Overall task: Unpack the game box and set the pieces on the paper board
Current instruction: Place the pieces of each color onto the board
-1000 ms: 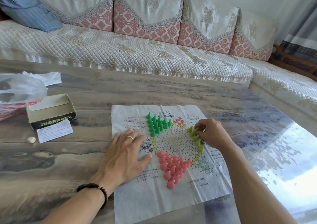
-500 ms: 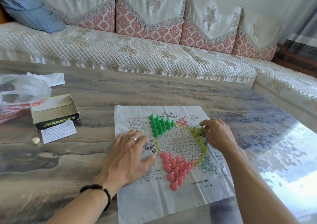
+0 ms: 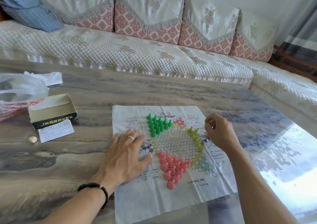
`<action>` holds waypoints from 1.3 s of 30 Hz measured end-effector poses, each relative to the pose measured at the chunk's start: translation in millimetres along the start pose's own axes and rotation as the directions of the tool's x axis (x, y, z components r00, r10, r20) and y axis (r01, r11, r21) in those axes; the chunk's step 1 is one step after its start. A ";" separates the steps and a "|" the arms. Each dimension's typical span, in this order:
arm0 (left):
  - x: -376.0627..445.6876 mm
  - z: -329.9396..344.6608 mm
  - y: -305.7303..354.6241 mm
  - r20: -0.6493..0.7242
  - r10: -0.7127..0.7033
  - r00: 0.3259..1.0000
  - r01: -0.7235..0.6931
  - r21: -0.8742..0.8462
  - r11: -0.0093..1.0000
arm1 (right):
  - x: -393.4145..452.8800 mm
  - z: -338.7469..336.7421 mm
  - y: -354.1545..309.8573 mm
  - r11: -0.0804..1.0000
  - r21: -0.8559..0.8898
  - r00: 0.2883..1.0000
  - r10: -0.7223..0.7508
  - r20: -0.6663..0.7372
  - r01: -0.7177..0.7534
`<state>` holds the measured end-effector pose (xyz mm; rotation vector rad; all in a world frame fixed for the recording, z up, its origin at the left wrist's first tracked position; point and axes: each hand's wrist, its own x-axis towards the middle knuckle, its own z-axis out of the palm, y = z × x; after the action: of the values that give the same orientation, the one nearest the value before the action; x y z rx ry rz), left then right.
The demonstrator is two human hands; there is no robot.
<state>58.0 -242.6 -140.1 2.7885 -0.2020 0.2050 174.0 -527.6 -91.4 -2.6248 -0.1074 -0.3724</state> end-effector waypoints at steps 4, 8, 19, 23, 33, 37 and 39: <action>-0.5 -0.4 0.2 -0.005 -0.001 1.000 0.001 -0.013 1.000 | -4.3 -5.4 -0.8 0.998 0.031 0.997 0.049 0.051 -0.051; -1.4 -0.1 -0.5 -0.002 0.000 1.000 0.000 -0.012 1.000 | -6.7 -6.2 0.5 0.998 0.023 0.992 0.058 0.112 -0.061; 1.0 1.4 -2.2 -0.007 0.004 1.000 -0.004 -0.002 1.000 | -6.3 -3.0 -2.2 0.997 -0.082 0.958 0.031 0.285 -0.007; 1.4 2.1 -2.8 -0.006 0.001 1.000 -0.001 -0.014 1.000 | -4.7 0.3 -2.7 0.997 -0.080 0.955 0.040 0.292 -0.018; 1.2 4.5 -4.2 0.008 -0.003 1.000 0.003 0.013 1.000 | -3.8 1.4 -2.9 0.997 -0.067 0.946 0.053 0.321 -0.033; 1.6 4.6 -3.7 0.001 0.002 1.000 -0.002 0.004 1.000 | -3.8 -5.5 5.7 0.997 -0.033 0.964 0.071 0.255 -0.065; 1.8 4.3 -3.6 -0.002 0.004 1.000 -0.004 0.010 1.000 | -4.4 -10.9 10.5 0.996 -0.015 0.981 0.087 0.171 -0.086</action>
<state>60.9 -240.9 -145.0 2.7980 -0.2062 0.2104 168.6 -542.0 -88.1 -2.6552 -0.0483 -0.1161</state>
